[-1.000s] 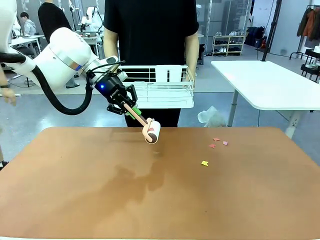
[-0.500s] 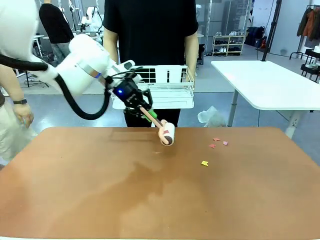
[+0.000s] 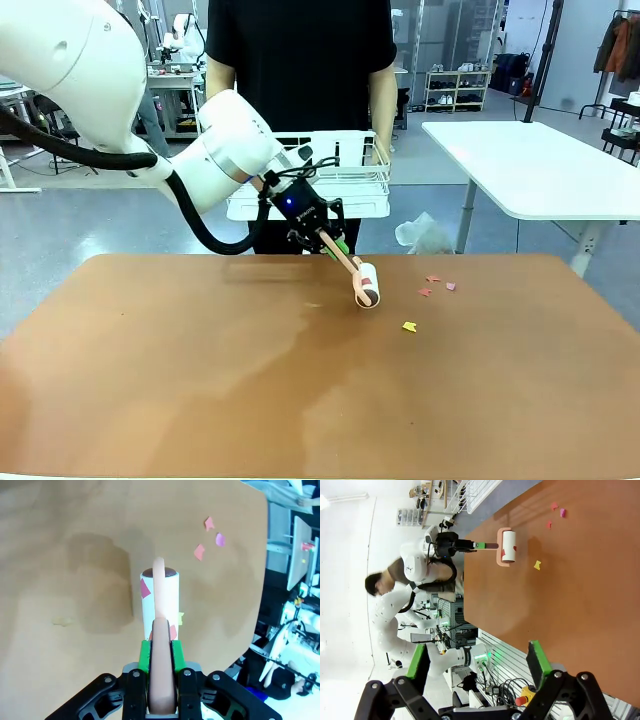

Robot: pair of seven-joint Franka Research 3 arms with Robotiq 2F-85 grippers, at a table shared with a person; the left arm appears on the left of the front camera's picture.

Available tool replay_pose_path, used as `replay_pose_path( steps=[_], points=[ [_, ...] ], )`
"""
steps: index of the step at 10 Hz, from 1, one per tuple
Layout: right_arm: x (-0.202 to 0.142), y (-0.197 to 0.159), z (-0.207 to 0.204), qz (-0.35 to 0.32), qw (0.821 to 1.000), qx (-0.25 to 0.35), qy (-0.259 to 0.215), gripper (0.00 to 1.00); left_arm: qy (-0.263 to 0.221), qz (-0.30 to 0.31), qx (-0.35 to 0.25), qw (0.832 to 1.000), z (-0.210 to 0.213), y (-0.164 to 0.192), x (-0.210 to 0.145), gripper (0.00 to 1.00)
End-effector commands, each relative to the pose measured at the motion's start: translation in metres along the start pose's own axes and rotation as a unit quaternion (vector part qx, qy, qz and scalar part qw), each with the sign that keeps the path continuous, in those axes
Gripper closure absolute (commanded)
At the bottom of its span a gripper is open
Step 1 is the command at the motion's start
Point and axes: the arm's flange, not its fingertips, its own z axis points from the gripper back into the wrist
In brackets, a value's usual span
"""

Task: Clean the table.
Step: Clean the table with the Lint Roller when the human lifts the Dish drying rack.

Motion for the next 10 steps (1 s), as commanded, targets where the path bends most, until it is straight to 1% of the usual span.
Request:
replay_pose_path(
  steps=[1,2,3,4,6,7,8,10],
  points=[
    [-0.003,0.002,0.001,0.011,1.000,0.007,-0.002,0.00,-0.009,0.012,0.012,1.000,-0.005,-0.004,-0.007,0.79],
    [-0.003,0.002,0.001,0.011,1.000,0.007,-0.002,0.00,-0.025,0.026,0.015,0.999,-0.012,-0.001,-0.007,0.79],
    [-0.003,0.002,0.001,0.011,1.000,0.007,-0.002,0.00,-0.012,0.027,0.010,1.000,-0.015,0.000,-0.007,0.79],
    [-0.003,0.002,0.001,0.011,1.000,0.007,-0.002,0.00,0.035,0.016,-0.009,0.999,-0.018,0.001,-0.007,0.79],
    [-0.003,0.002,0.001,0.011,1.000,0.007,-0.002,0.00,0.036,0.019,-0.003,0.999,-0.021,0.001,-0.006,0.79],
    [-0.003,0.002,0.001,0.011,1.000,0.007,-0.002,0.00,0.042,0.023,0.000,0.999,-0.030,0.003,-0.006,0.79],
    [-0.003,0.002,0.001,0.011,1.000,0.007,-0.002,0.00,0.047,0.029,0.007,0.998,-0.046,0.009,-0.006,0.79],
    [-0.003,0.002,0.001,0.011,1.000,0.007,-0.002,0.00,0.047,0.022,0.007,0.999,-0.073,0.011,-0.015,0.79]
  ],
)
